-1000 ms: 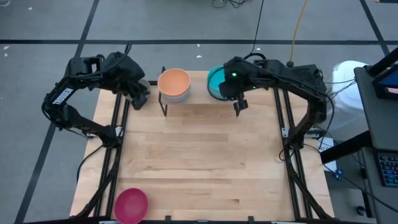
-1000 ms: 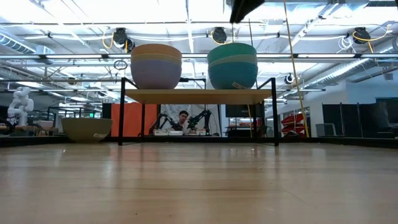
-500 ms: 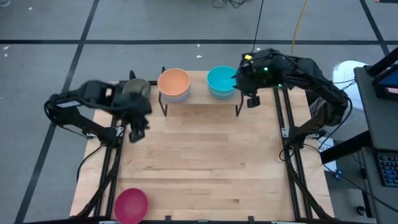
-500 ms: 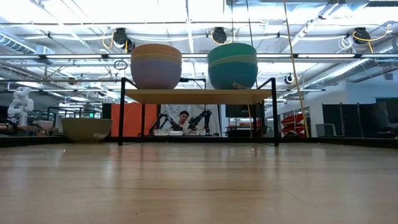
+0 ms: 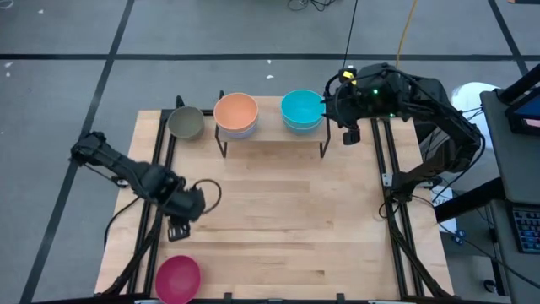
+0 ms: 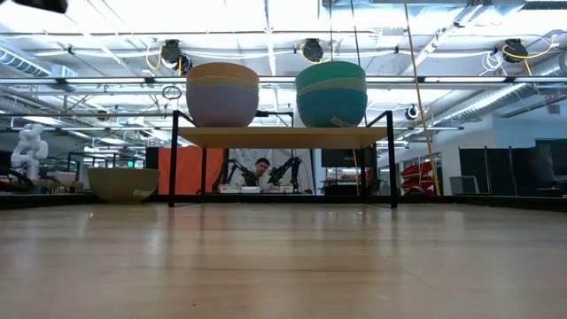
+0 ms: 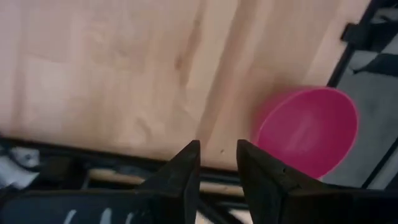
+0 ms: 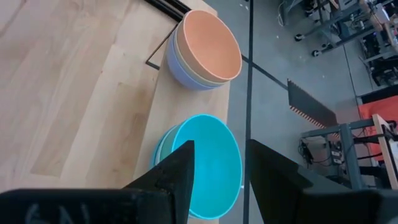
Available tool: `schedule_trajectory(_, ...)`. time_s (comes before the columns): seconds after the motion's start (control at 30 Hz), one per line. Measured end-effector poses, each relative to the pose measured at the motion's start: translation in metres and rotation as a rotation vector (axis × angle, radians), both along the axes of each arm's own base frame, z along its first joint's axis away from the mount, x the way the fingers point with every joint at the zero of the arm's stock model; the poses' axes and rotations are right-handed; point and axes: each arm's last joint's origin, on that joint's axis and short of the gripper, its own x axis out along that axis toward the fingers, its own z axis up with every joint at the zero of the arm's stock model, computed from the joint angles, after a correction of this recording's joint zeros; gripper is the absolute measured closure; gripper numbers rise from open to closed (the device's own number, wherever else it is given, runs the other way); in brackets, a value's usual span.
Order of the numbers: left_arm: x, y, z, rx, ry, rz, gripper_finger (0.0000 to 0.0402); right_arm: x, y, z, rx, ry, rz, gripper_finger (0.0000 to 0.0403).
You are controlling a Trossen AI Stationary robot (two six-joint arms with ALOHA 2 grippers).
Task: Place and stack bowls onto a shelf
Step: Stack the pink bowl on top of the orange bowl on the shelf
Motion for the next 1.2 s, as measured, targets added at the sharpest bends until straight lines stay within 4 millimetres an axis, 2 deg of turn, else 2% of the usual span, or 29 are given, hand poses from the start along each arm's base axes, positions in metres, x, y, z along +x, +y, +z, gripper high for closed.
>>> schedule_trajectory(0.3, -0.001, -0.043, -0.029, -0.110, -0.071, 0.098, 0.0291, -0.001, 0.000, 0.000, -0.001, 0.001, 0.002, 0.0266)
schedule_trajectory(0.6, -0.021, -0.075, -0.059, -0.158, -0.051, 0.120, 0.0291, 0.000, 0.000, 0.000, -0.018, 0.006, 0.016, 0.0266)
schedule_trajectory(0.77, -0.029, -0.084, -0.073, -0.173, -0.050, 0.136, 0.0291, 0.000, 0.000, 0.000, -0.018, 0.006, 0.015, 0.0266)
schedule_trajectory(1.2, -0.046, -0.087, -0.102, -0.105, -0.018, 0.144, 0.0291, 0.000, 0.000, 0.000, -0.015, 0.005, 0.013, 0.0266)
